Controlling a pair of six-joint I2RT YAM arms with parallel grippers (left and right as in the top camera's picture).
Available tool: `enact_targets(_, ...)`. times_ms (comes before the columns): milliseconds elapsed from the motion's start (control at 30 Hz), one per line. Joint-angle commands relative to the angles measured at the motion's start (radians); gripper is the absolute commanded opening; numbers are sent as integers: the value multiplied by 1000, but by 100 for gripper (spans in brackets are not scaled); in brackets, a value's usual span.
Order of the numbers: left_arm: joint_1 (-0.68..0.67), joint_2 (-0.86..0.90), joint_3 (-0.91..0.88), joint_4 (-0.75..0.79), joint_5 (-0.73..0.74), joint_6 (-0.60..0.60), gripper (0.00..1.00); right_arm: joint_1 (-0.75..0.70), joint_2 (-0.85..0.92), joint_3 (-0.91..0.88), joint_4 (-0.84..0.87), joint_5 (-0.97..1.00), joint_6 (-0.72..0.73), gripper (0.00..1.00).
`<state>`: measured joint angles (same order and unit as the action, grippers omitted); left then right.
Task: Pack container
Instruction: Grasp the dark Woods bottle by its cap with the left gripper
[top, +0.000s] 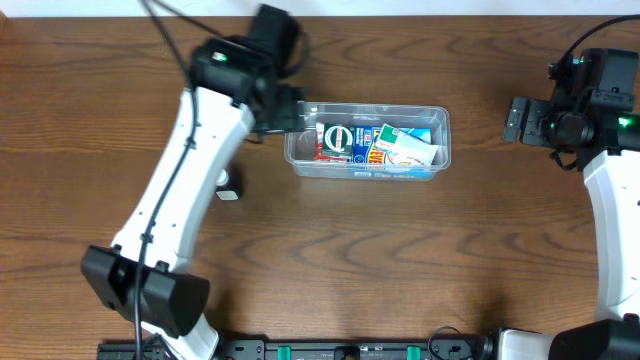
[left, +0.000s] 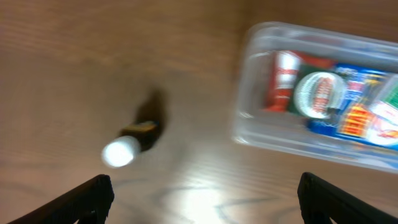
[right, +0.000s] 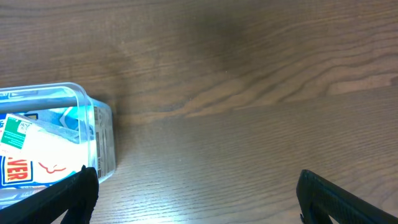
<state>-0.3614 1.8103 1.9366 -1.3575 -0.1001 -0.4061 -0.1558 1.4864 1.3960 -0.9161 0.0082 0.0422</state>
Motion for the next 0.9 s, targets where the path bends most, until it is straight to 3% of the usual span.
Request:
enact_targets(0, 82, 26, -44, -34, -21, 13, 96, -7, -9, 11, 0, 3, 13, 99)
enact_targets(267, 207, 26, -224, 13, 65, 67, 95, -7, -9, 11, 0, 3, 13, 99)
enact_targets(600, 215, 26, -454, 160, 75, 84, 95, -7, -9, 11, 0, 3, 13, 99)
enact_targets(867, 215, 26, -535, 275, 119, 83, 94, -7, -9, 11, 0, 3, 13, 99)
